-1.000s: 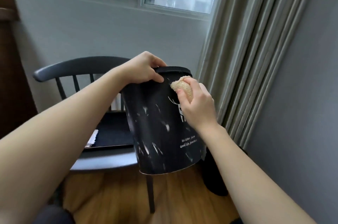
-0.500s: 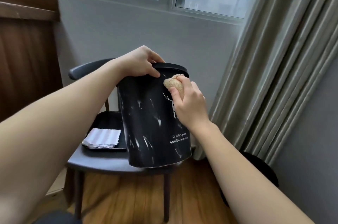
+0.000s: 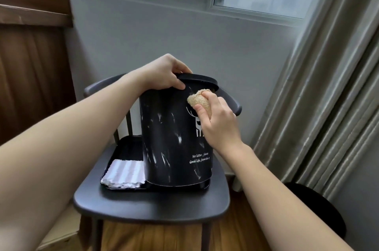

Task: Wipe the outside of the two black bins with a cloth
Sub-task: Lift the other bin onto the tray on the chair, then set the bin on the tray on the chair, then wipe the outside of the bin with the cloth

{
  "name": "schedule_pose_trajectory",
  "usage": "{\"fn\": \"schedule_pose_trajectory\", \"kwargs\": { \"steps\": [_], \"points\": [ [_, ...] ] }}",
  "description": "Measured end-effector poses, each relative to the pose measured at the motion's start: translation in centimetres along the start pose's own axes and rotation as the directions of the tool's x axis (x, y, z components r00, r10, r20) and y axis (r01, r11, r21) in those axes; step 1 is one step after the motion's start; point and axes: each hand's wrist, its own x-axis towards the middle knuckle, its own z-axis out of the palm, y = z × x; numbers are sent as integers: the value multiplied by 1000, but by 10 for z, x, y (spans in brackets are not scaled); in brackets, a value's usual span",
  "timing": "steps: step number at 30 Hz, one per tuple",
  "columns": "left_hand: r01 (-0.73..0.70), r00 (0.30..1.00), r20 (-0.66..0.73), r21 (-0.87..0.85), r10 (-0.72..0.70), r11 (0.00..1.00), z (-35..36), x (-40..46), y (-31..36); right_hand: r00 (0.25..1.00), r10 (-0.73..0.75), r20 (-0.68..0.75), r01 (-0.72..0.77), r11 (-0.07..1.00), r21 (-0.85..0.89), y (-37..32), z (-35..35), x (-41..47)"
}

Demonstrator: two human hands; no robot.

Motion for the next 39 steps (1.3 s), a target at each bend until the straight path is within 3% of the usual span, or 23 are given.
{"fn": "schedule_pose_trajectory", "kwargs": {
  "steps": [7, 12, 19, 25, 32, 36, 39],
  "points": [
    [-41, 999, 12, 92, 40, 995, 13, 22, -19, 999, 29, 29, -27, 997, -71, 13, 13, 9],
    [-32, 999, 35, 48, 31, 998, 14, 32, -31, 998, 47, 47, -44, 997, -57, 20, 22, 15],
    [-103, 987, 131, 49, 96, 993, 8, 38, -37, 998, -7, -59, 9, 1000, 24, 6, 30, 31],
    [-158, 972, 193, 132, 131, 979, 4, 35, -37, 987, -156, -34, 150, 980, -129, -1, 27, 38],
    [-127, 982, 143, 23, 123, 992, 9, 32, -39, 991, -127, -43, 114, 966, -233, 23, 15, 27],
    [-136, 986, 97, -6, 136, 991, 12, 31, -40, 996, -94, 1, 94, 986, -141, 27, 9, 32],
    [-170, 982, 78, -13, 170, 985, 12, 30, -40, 990, -135, -47, 133, 990, -38, 16, 13, 37]
  ]
}}
